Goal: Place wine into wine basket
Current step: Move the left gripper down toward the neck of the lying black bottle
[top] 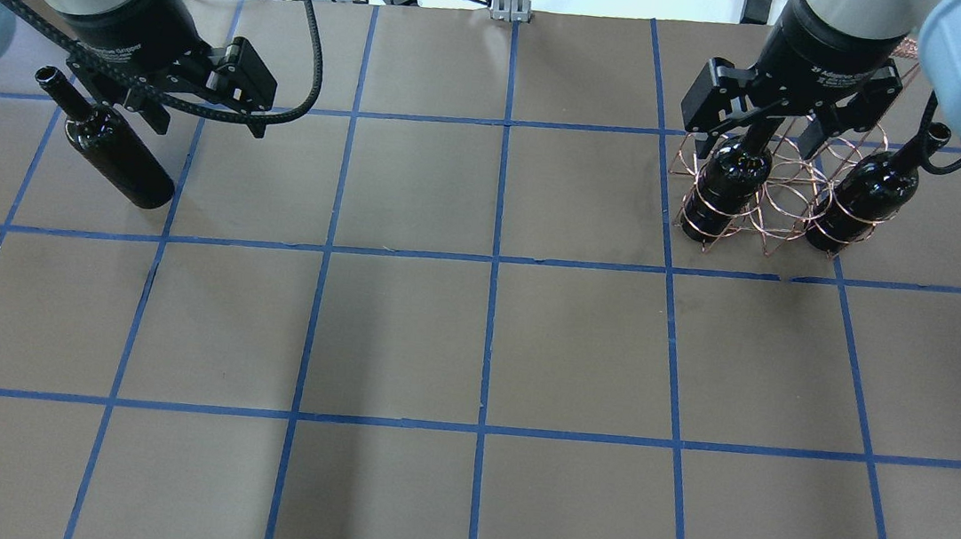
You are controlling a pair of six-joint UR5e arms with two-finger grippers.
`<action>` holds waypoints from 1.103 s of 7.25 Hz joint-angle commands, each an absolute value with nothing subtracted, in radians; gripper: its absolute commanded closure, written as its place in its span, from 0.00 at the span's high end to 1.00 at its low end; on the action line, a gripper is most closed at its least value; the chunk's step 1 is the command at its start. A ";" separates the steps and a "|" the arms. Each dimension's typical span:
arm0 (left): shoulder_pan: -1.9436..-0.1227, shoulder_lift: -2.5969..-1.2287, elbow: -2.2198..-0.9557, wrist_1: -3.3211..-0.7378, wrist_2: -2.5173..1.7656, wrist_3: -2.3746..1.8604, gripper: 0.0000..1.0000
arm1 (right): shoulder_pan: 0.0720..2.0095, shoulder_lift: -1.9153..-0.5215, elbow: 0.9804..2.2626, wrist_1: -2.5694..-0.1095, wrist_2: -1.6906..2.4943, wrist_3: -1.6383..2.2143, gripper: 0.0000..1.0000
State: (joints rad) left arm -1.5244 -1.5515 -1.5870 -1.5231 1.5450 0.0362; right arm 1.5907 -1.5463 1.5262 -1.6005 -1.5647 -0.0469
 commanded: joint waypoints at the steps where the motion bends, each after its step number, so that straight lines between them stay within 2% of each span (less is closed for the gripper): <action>1: -1.523 -1.549 -1.588 -1.538 1.545 0.037 1.00 | 1.591 -1.546 1.525 -1.600 -1.566 -0.048 1.00; 8: -1.516 -1.562 -1.592 -1.540 1.545 0.035 1.00 | 1.591 -1.546 1.525 -1.600 -1.566 -0.048 1.00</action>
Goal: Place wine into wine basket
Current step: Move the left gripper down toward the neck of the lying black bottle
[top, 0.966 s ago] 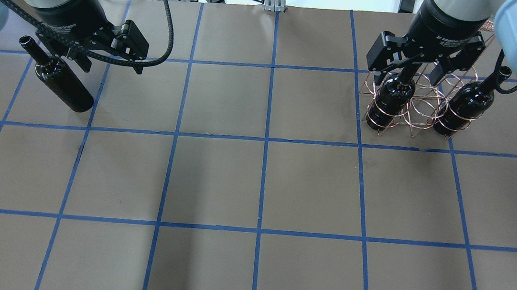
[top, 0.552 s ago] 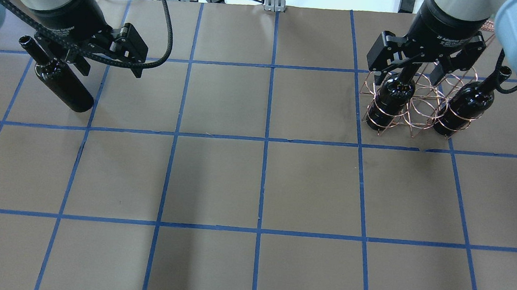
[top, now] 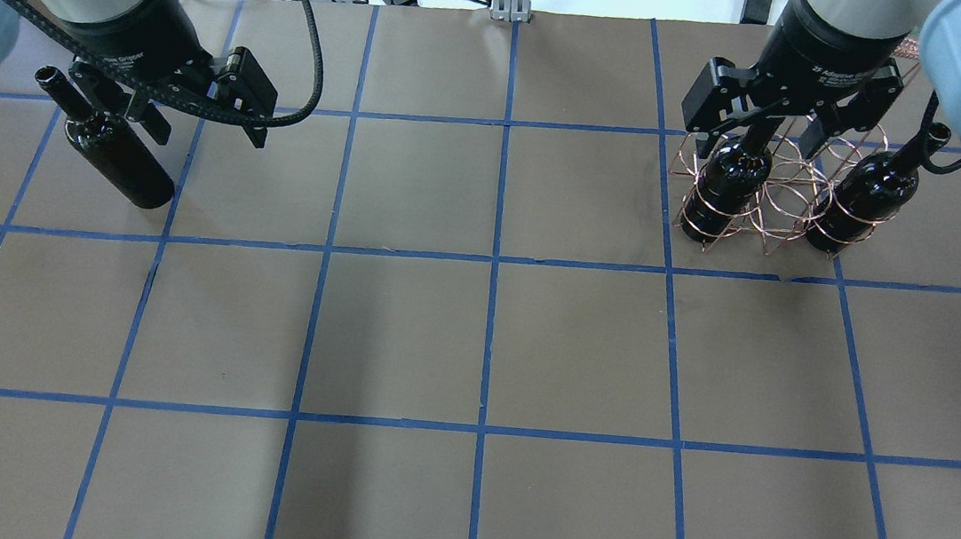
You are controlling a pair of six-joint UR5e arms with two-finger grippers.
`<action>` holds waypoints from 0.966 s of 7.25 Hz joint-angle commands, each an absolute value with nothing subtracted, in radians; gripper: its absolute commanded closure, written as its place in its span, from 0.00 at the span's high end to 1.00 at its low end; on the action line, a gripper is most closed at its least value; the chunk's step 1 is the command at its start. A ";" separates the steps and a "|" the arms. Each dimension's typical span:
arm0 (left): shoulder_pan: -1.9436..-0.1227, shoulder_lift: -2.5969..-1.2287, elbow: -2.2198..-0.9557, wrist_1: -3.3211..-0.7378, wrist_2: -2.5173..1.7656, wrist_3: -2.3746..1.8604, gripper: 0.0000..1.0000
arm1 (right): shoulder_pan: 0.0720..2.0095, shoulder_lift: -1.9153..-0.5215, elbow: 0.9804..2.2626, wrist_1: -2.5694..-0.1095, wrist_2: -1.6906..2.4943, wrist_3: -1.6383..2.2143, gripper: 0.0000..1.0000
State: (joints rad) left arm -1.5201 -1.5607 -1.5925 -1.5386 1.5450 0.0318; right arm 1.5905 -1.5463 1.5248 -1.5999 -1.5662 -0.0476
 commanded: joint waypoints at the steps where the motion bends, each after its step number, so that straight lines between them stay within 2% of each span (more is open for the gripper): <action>1: -1.493 -1.563 -1.592 -1.545 1.545 0.037 1.00 | 1.589 -1.546 1.525 -1.600 -1.566 -0.048 1.00; 4: -1.409 -1.562 -1.582 -1.574 1.543 0.075 1.00 | 1.591 -1.546 1.526 -1.600 -1.566 -0.048 1.00; 5: -1.343 -1.581 -1.553 -1.534 1.561 0.248 1.00 | 1.589 -1.546 1.526 -1.600 -1.566 -0.048 1.00; 7: -1.241 -1.632 -1.514 -1.520 1.555 0.326 1.00 | 1.591 -1.546 1.525 -1.600 -1.566 -0.048 1.00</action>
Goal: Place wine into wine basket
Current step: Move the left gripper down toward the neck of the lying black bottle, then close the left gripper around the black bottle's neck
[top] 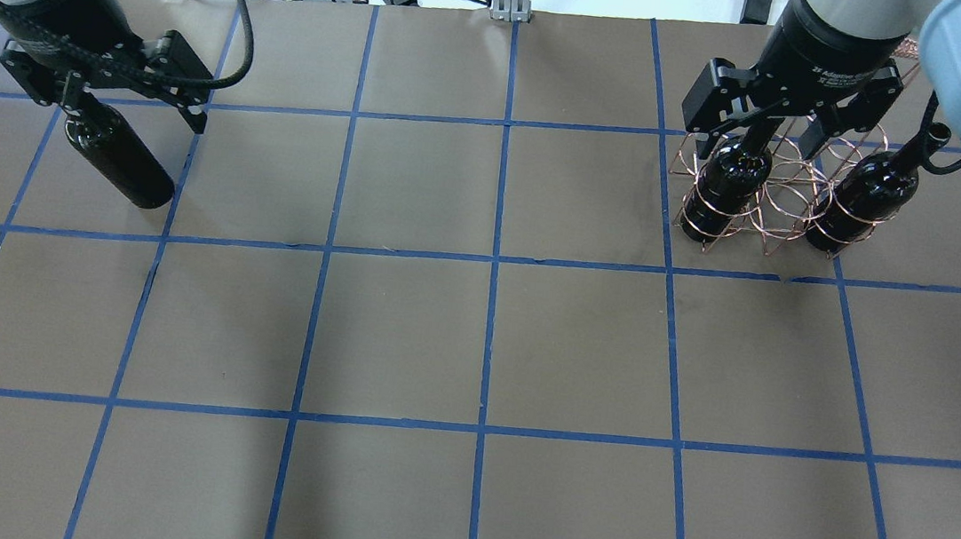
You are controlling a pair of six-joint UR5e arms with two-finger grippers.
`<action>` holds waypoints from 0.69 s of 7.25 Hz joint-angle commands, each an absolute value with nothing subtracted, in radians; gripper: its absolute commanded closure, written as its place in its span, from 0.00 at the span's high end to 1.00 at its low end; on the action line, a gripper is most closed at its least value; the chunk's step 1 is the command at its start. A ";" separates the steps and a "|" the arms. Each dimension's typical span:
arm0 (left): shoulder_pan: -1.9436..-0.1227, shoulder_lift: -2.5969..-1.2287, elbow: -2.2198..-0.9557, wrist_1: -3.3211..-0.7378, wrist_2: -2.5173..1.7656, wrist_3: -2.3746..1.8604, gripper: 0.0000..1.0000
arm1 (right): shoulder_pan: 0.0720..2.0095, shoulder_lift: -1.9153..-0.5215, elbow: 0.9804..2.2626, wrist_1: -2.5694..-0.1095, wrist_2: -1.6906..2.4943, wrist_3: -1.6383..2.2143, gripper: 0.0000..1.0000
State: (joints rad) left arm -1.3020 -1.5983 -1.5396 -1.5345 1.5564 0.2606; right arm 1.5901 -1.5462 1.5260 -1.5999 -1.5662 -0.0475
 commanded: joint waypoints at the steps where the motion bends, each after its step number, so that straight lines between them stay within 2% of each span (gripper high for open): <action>1: -1.223 -1.675 -1.485 -1.470 1.554 0.383 1.00 | 1.591 -1.546 1.526 -1.600 -1.566 -0.048 1.00; 3: -1.162 -1.770 -1.407 -1.431 1.546 0.505 1.00 | 1.591 -1.546 1.526 -1.600 -1.566 -0.048 1.00; 5: -1.134 -1.853 -1.394 -1.388 1.539 0.523 1.00 | 1.591 -1.546 1.526 -1.600 -1.566 -0.048 1.00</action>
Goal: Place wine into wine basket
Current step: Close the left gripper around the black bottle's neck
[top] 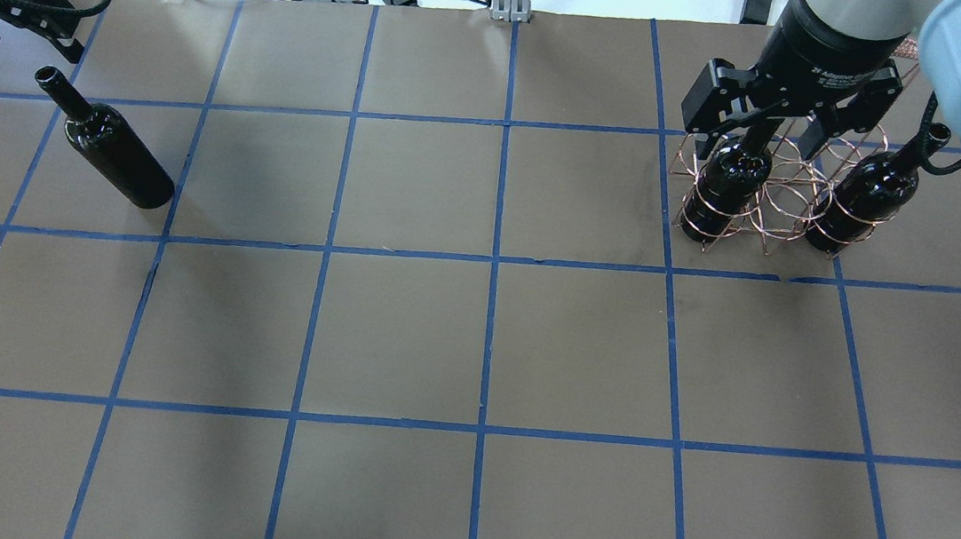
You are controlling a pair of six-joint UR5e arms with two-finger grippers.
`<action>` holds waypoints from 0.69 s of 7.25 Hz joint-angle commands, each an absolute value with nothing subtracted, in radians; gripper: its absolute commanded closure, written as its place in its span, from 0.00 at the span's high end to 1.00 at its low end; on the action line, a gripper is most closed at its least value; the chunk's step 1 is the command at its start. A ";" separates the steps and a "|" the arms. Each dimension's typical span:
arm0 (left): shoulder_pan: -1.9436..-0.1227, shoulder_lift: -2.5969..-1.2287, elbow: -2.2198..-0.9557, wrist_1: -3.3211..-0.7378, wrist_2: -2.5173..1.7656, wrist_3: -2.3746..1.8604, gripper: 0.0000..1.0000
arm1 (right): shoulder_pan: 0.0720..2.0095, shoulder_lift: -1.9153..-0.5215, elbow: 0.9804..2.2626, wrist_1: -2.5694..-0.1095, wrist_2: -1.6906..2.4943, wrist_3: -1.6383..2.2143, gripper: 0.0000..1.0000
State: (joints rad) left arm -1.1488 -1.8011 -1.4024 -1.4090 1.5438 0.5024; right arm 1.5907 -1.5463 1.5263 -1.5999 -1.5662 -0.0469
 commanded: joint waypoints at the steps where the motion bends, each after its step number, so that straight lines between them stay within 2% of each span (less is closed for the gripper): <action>1: -1.134 -1.880 -1.400 -1.344 1.531 0.528 1.00 | 1.591 -1.546 1.526 -1.600 -1.566 -0.046 1.00; 3: -1.134 -1.928 -1.404 -1.331 1.535 0.538 0.99 | 1.591 -1.546 1.526 -1.600 -1.566 -0.046 1.00; 4: -1.134 -1.936 -1.410 -1.331 1.536 0.538 0.89 | 1.591 -1.546 1.526 -1.598 -1.566 -0.046 1.00; 5: -1.134 -1.942 -1.419 -1.331 1.532 0.538 0.84 | 1.591 -1.546 1.526 -1.600 -1.566 -0.046 1.00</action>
